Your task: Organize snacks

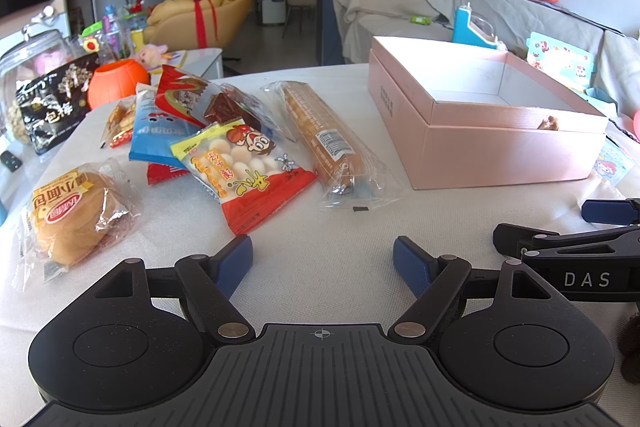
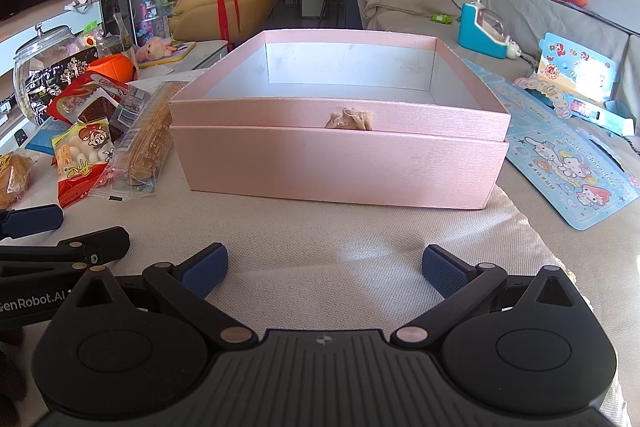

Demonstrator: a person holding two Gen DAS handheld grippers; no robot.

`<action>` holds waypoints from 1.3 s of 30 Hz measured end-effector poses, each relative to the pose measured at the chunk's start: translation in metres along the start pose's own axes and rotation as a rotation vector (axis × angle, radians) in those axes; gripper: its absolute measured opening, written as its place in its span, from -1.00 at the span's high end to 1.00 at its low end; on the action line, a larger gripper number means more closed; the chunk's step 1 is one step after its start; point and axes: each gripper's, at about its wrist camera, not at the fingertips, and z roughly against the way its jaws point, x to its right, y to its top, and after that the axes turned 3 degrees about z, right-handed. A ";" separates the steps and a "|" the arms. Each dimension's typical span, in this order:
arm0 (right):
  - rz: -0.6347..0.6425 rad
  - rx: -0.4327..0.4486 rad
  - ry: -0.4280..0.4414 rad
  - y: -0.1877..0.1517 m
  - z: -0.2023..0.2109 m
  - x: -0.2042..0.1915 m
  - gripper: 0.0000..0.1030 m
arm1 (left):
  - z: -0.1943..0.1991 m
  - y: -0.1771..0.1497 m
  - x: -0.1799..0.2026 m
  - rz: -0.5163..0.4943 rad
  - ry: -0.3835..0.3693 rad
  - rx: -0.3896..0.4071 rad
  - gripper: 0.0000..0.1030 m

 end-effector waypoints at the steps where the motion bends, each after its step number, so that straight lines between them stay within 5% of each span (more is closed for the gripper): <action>1: 0.000 0.000 0.000 0.000 0.000 0.000 -1.00 | 0.000 0.000 0.000 0.000 0.000 0.000 -0.62; 17: 0.005 -0.005 0.008 0.000 0.000 0.000 -1.00 | -0.001 0.001 -0.003 0.010 -0.015 0.001 -0.59; 25: 0.030 -0.167 0.053 0.019 -0.005 0.004 -1.00 | 0.017 0.008 -0.019 0.042 -0.114 -0.054 -0.51; 29: 0.031 -0.191 0.028 0.021 -0.005 0.000 -1.00 | 0.049 0.025 -0.051 0.085 -0.171 0.024 -0.51; 34: 0.117 -0.165 0.090 0.023 0.004 -0.022 -0.99 | 0.068 0.049 -0.113 0.085 -0.032 0.114 -0.51; 39: 0.206 -0.068 0.186 0.028 0.023 -0.055 -0.98 | 0.054 0.057 -0.182 0.227 0.029 0.039 -0.50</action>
